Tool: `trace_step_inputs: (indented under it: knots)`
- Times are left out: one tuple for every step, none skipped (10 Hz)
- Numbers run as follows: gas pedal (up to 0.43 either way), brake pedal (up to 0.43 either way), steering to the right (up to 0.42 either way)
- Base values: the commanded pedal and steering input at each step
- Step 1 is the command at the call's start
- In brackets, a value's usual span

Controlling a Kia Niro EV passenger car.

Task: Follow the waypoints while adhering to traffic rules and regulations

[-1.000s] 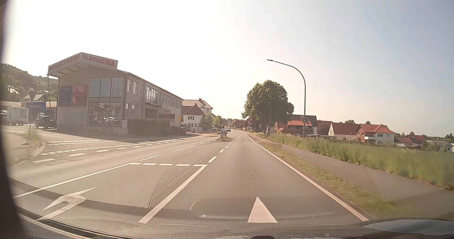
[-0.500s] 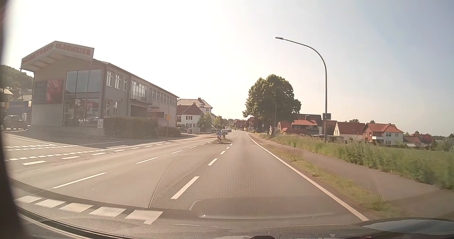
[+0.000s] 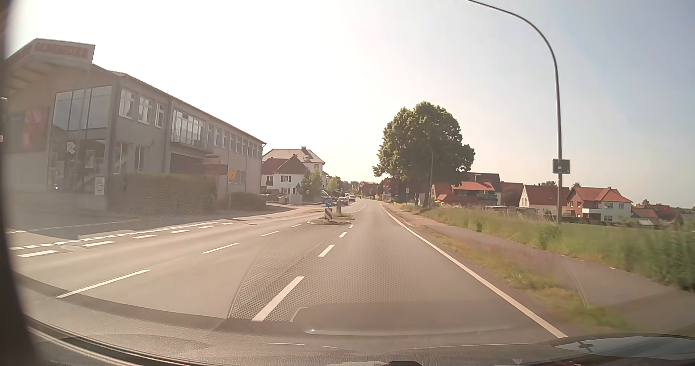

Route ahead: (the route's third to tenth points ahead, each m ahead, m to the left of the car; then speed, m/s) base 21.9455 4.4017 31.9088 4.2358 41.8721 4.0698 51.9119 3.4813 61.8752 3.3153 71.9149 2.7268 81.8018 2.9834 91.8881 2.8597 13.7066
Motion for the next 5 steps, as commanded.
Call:
trace_step_inputs:
  knots:
    - [0.130, 0.000, 0.006]
    - [0.130, 0.000, 0.006]
    - [0.130, 0.000, 0.005]
    - [0.130, 0.000, 0.005]
    - [0.130, 0.000, 0.005]
